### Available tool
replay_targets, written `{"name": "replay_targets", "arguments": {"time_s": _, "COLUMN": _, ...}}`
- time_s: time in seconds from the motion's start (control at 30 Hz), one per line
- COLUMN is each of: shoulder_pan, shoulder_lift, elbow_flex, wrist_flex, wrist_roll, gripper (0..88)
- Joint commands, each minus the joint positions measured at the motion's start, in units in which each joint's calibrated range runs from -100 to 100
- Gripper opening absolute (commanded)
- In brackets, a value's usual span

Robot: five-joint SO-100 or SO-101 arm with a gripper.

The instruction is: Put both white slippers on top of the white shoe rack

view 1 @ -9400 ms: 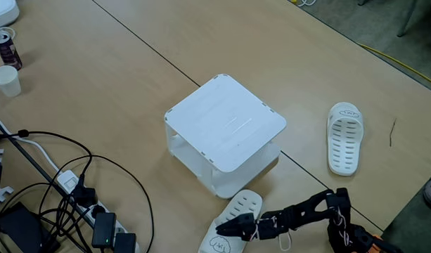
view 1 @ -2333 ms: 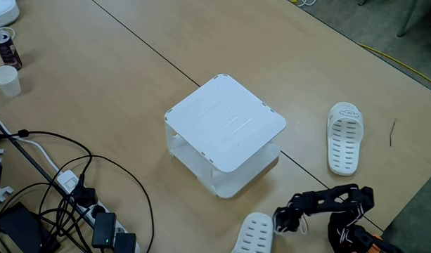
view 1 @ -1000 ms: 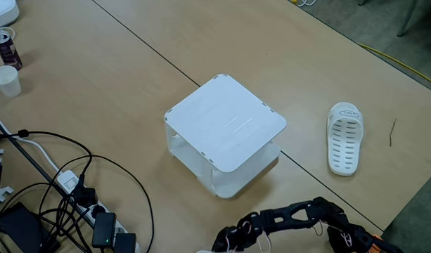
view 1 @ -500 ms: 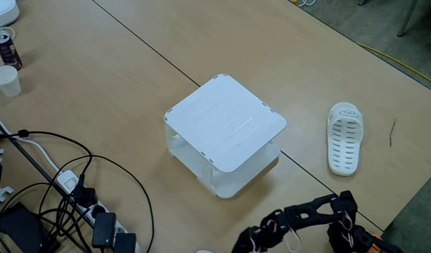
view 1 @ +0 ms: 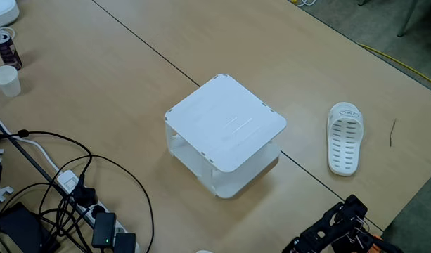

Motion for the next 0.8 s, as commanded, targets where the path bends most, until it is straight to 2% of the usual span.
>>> {"name": "replay_targets", "arguments": {"time_s": 0.0, "shoulder_pan": -2.86, "shoulder_lift": 0.42, "elbow_flex": -5.88, "wrist_flex": -0.61, "wrist_roll": 0.42, "gripper": 0.8}}
{"name": "replay_targets", "arguments": {"time_s": 0.3, "shoulder_pan": -7.55, "shoulder_lift": 12.96, "elbow_flex": -13.91, "wrist_flex": -0.61, "wrist_roll": 0.42, "gripper": 0.8}}
{"name": "replay_targets", "arguments": {"time_s": 0.77, "shoulder_pan": -7.14, "shoulder_lift": 32.99, "elbow_flex": -29.7, "wrist_flex": -0.7, "wrist_roll": 0.42, "gripper": 0.8}}
